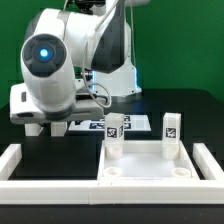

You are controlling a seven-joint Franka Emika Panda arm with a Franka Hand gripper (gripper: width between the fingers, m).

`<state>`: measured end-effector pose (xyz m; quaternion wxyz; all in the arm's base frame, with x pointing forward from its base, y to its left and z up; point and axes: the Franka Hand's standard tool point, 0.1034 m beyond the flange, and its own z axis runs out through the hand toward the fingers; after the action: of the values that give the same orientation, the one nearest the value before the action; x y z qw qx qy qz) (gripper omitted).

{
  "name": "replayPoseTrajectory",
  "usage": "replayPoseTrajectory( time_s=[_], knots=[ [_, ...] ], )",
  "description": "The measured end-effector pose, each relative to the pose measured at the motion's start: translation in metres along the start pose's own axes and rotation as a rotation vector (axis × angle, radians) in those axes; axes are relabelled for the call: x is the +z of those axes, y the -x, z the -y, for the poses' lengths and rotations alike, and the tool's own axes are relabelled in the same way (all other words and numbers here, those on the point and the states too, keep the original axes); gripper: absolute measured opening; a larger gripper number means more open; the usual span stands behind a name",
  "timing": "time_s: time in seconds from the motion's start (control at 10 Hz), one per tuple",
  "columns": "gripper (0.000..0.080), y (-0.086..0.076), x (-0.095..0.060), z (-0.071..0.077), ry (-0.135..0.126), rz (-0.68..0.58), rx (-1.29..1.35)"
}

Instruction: Assemble square table

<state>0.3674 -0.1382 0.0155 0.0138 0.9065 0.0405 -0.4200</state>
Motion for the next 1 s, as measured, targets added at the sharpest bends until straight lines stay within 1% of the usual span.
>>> replayPoseTrajectory(
  time_s=[0.1,0.2,0.3,0.4,0.6,0.7,0.8,0.9,1.0],
  knots=[
    [0.0649,-0.001,0.006,0.002,-0.002,0.015,0.001],
    [0.0649,0.0,0.013,0.001,-0.01,0.031,0.006],
    [0.0649,0.002,0.019,0.002,-0.029,0.048,0.016],
    [0.0649,0.002,0.022,0.002,-0.03,0.057,0.012],
    [0.0649,0.002,0.021,0.003,-0.027,0.056,0.007],
    [0.0557,0.001,0.021,0.004,-0.026,0.056,0.006],
    [0.0557,0.001,0.021,0.004,-0.025,0.056,0.004],
    [0.0375,0.001,0.021,0.004,-0.025,0.056,0.002],
    [0.0282,0.001,0.021,0.005,-0.024,0.056,0.001]
  ],
)
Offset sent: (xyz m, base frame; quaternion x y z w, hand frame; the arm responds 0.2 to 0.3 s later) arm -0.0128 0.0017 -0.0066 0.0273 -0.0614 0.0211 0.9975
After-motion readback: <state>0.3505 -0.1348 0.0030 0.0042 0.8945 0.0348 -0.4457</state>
